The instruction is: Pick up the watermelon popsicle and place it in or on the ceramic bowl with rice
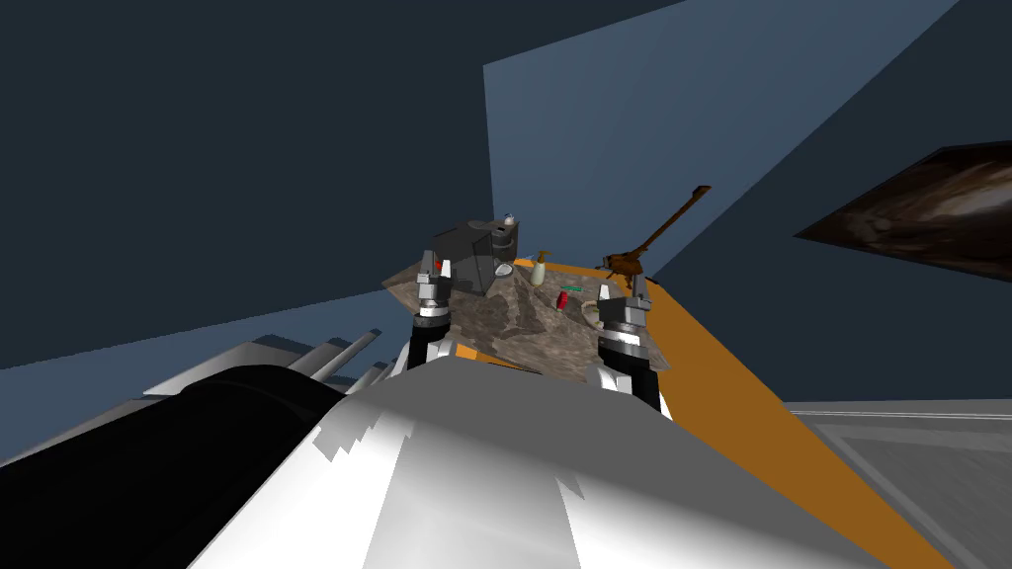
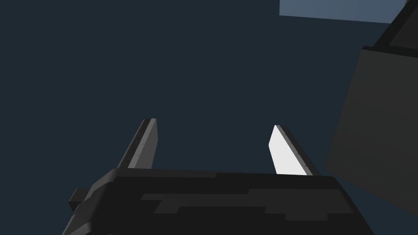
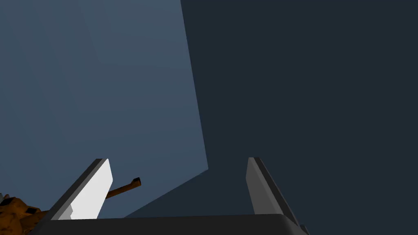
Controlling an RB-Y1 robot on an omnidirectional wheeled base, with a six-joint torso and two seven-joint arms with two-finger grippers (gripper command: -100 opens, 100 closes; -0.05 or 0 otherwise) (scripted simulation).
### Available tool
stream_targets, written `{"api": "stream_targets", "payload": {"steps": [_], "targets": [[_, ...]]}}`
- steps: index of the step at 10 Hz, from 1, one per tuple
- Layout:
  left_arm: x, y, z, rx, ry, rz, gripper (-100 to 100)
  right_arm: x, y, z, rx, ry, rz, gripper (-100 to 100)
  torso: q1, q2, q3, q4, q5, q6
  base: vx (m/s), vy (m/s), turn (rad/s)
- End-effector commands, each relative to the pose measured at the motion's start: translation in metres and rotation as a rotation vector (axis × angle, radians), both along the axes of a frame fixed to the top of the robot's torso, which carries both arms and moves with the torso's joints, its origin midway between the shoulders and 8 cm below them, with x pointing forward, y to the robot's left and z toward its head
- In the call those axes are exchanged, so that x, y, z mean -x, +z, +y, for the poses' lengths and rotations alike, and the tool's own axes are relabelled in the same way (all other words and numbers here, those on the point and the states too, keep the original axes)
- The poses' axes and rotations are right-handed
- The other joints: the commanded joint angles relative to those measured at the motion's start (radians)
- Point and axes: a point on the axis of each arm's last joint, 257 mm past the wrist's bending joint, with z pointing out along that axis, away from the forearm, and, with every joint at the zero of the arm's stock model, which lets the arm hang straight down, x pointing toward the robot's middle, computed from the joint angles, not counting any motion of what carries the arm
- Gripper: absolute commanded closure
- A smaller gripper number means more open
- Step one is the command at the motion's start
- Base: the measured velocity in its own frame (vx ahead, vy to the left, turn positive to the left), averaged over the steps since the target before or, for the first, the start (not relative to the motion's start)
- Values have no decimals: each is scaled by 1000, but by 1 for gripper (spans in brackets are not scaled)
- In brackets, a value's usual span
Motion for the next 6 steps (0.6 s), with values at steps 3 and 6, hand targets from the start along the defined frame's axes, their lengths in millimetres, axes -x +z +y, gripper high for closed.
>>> {"api": "stream_targets", "payload": {"steps": [3,6], "targets": [[0,0,0,0,0,0,0,-10,-10,3,155,-25,28,-100,2,0,0,0,0,0,0,38,-40],[0,0,0,0,0,0,0,-21,-18,1,304,-82,44,-100,4,0,0,0,1,0,0,62,-51]]}}
